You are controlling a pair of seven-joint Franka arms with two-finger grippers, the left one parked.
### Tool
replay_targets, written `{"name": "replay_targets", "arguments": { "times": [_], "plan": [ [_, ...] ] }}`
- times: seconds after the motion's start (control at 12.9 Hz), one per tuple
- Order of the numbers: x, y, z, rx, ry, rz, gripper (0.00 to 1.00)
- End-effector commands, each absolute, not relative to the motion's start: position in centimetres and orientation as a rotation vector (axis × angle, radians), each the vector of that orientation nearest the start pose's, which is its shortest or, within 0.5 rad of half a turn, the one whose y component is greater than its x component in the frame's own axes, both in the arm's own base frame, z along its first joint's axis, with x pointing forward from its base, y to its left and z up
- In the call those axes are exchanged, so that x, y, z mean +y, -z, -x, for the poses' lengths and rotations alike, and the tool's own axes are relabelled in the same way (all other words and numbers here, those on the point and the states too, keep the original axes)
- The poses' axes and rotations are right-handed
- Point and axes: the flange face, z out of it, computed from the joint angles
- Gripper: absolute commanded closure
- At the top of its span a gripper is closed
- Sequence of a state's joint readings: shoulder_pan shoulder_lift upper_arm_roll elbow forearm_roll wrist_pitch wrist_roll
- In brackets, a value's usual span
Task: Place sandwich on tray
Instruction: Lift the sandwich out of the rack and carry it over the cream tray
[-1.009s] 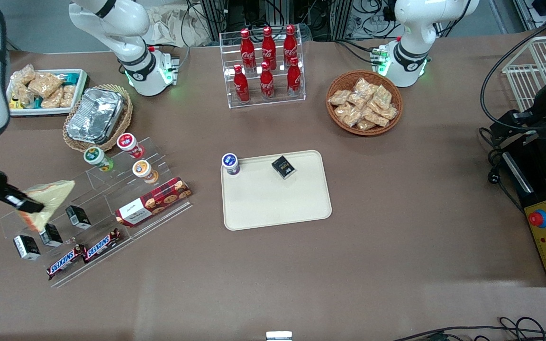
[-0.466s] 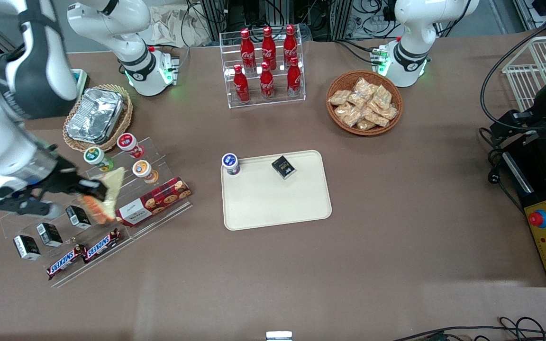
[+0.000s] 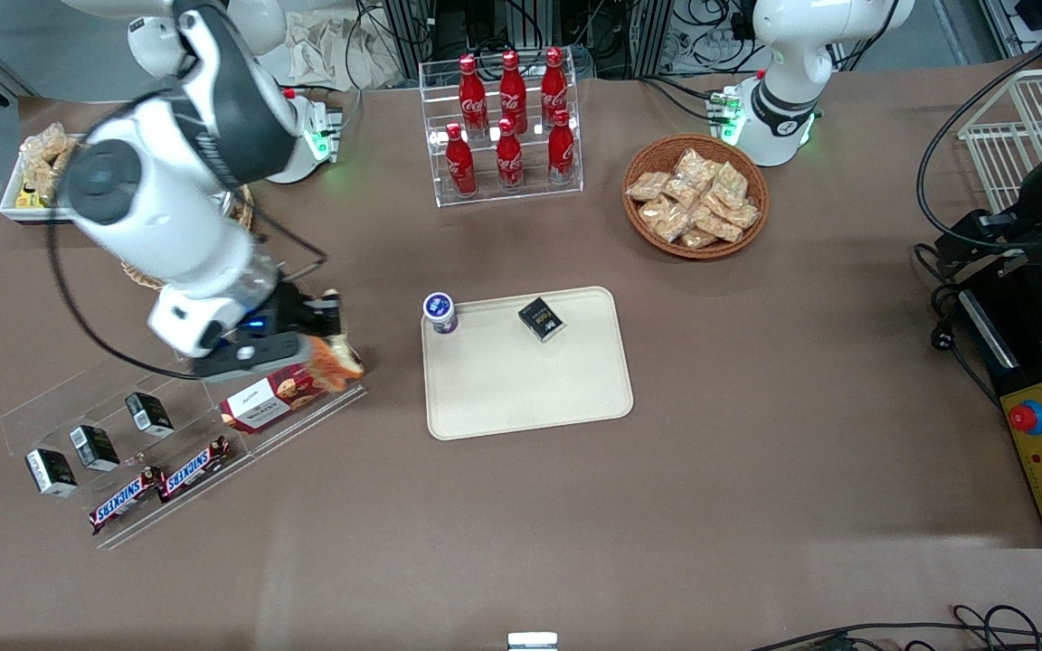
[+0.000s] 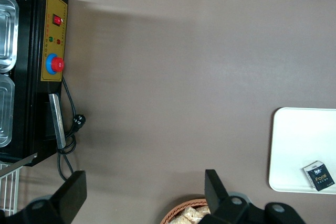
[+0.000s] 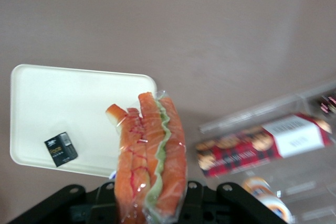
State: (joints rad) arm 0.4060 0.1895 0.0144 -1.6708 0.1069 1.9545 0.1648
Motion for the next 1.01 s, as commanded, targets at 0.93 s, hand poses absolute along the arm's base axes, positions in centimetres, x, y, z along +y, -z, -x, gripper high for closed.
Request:
{"name": "replay_targets", "arguments": {
  "times": [0.93],
  "plan": [
    [48.3, -26.2, -53.6, -1.613, 0.511, 2.669, 0.74]
  ]
}}
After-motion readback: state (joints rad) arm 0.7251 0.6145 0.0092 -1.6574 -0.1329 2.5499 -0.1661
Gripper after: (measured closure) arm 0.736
